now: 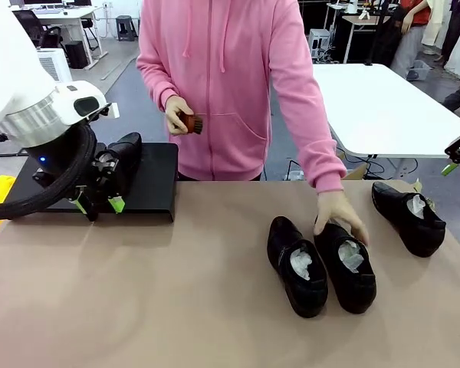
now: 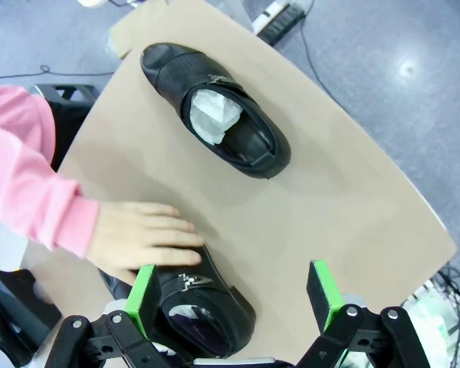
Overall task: Organize the shoes by placing them on the stand.
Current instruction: Pick up one Shoe and place it in the middle of the table.
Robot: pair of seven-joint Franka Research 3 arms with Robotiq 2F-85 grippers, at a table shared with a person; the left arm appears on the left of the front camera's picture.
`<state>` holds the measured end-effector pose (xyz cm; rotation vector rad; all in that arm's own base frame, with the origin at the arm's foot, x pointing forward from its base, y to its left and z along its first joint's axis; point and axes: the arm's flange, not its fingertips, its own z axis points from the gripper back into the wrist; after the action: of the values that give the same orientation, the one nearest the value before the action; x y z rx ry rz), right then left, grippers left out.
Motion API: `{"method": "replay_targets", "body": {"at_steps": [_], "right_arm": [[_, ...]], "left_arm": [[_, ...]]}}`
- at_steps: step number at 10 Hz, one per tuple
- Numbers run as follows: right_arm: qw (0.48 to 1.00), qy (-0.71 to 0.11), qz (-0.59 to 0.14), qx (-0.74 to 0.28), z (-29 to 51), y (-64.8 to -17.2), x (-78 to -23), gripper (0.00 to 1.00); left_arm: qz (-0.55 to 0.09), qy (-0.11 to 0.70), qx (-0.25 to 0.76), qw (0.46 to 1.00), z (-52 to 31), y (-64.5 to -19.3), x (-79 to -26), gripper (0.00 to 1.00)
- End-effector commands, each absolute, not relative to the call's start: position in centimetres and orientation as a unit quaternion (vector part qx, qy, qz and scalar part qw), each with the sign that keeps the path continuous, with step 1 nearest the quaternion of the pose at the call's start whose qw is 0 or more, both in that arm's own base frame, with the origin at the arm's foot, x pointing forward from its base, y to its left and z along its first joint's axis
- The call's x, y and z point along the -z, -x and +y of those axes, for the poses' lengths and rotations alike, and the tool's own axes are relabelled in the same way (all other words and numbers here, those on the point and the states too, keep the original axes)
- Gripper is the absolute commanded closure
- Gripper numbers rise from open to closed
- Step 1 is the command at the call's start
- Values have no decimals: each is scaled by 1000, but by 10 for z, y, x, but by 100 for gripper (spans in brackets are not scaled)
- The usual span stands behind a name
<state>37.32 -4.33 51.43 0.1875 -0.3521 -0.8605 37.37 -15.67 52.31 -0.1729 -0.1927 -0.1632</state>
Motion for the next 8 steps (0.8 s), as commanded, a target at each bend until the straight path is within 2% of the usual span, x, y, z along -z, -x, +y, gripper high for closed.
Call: {"method": "replay_targets", "body": {"at_steps": [1,5,8], "right_arm": [[896,-80,-180,397,-44,-375,-514,0],[925,-77,-154,338,-49,-401,-511,0],[971,-60,-159,165,-42,-426,-502,0]], "left_arm": [[-106,87,85,987,-161,-371,-527,34],[-106,87,85,987,-161,-371,-527,34],[-106,87,85,987,-161,-371,-527,34]]}}
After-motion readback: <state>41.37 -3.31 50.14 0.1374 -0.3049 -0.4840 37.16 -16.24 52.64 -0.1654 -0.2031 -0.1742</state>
